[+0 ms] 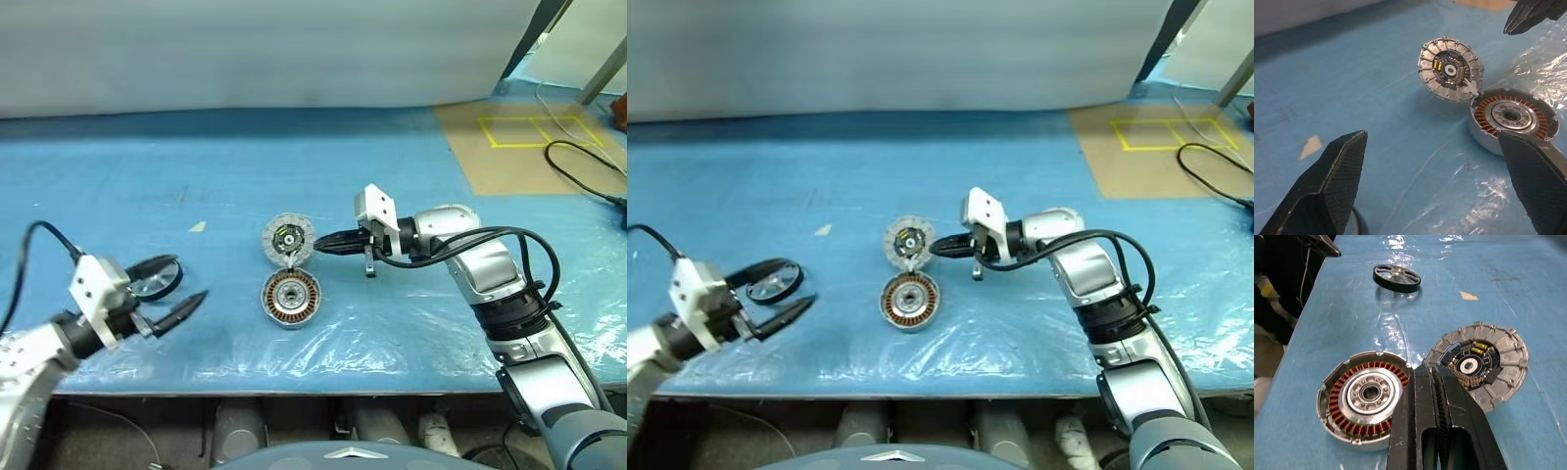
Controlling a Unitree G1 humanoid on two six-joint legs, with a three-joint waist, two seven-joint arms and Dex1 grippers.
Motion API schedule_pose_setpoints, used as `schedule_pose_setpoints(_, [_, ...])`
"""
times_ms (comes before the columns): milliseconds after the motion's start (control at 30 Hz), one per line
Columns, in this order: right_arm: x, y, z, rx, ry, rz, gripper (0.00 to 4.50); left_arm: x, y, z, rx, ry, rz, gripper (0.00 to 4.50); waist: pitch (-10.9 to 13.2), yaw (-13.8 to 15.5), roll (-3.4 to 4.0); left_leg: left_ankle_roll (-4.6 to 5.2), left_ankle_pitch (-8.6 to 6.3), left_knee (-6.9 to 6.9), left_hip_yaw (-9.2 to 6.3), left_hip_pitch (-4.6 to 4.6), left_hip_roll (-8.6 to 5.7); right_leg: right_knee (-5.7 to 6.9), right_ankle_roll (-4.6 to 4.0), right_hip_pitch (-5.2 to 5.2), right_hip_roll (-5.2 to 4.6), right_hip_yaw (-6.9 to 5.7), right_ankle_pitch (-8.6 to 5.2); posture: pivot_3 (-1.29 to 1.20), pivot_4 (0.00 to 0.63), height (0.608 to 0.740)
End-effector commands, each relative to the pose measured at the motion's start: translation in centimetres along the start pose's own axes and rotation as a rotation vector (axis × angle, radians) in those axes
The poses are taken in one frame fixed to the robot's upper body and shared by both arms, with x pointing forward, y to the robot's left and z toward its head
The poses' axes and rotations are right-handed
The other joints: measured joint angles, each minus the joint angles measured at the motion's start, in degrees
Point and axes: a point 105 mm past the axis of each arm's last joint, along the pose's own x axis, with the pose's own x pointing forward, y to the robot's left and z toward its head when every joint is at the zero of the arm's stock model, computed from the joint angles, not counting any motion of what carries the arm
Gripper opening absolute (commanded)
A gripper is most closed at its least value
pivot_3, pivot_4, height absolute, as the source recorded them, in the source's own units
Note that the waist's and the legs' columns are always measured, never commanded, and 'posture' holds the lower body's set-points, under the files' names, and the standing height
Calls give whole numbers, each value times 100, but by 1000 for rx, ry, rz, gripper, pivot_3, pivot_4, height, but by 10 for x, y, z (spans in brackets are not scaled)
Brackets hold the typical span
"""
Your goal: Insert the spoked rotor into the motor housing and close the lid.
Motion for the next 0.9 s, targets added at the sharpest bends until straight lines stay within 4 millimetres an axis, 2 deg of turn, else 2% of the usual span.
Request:
schedule_pose_setpoints(33, [5,-4,8,-36,-34,-6,20,-9,21,28,45,19,-22,4500,0,5,0,0,0,3,0,-1,1,0,0,0,-1,1,0,0,150,740])
schedule_pose_setpoints(100, [9,-5,5,-40,-31,-7,20,-12,29,36,56,64,-73,4500,-1,1,-1,-11,7,6,1,-8,-1,-1,0,-4,-6,1,1,0,150,740])
schedule_pose_setpoints(233, [9,-2,-1,-31,-28,-2,20,-17,55,40,130,230,-185,4500,-1,13,-2,-15,10,1,1,-33,-7,-3,0,-33,-1,-4,2,0,150,740])
schedule_pose_setpoints(400, [-9,9,-20,-58,38,15,20,-4,73,47,181,334,-332,4500,0,119,-1,-18,11,-2,2,-38,-15,19,2,-46,-9,-3,3,0,150,740])
schedule_pose_setpoints(500, [-23,24,-26,-78,68,35,20,1,78,43,223,413,-436,4500,0,170,-1,-19,12,-4,4,-41,-17,21,4,-48,-11,-3,4,0,150,740])
schedule_pose_setpoints(633, [-34,33,-20,-81,48,9,20,9,86,34,273,477,-487,4500,0,150,-1,-20,12,-2,4,-38,-15,27,17,-49,-9,-1,12,0,150,740])
schedule_pose_setpoints(900, [-36,44,-14,-70,48,-43,20,14,94,10,298,561,-523,4500,0,212,-1,-21,12,9,3,-40,-13,29,3,-49,-10,3,3,0,150,740])
